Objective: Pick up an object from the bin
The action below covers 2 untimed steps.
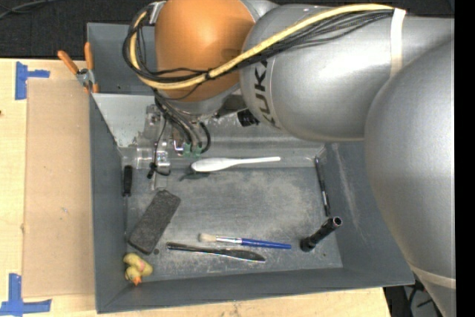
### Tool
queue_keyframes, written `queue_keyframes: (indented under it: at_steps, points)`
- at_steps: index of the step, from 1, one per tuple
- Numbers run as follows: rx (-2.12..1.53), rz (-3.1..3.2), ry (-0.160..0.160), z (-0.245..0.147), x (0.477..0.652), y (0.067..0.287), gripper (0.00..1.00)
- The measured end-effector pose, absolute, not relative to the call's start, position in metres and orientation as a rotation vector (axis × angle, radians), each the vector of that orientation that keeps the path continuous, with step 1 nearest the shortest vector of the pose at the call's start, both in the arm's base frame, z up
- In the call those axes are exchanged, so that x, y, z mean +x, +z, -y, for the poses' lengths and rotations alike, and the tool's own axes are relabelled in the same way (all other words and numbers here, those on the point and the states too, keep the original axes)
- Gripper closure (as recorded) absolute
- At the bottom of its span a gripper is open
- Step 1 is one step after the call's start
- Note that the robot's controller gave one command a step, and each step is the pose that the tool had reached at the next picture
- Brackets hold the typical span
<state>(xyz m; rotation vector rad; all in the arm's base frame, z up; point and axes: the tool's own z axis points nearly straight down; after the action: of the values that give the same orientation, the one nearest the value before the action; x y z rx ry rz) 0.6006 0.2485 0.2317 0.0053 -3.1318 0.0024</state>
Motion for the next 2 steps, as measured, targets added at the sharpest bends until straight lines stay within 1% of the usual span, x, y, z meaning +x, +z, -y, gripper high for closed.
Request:
queue_keyframes:
  at_steps: [1,2]
  points:
    - [-0.003,3.14,0.0,-0.247,0.602,0.237,0.0]
    - [0.314,3.124,0.0,-0.248,0.578,0.178,0.0]
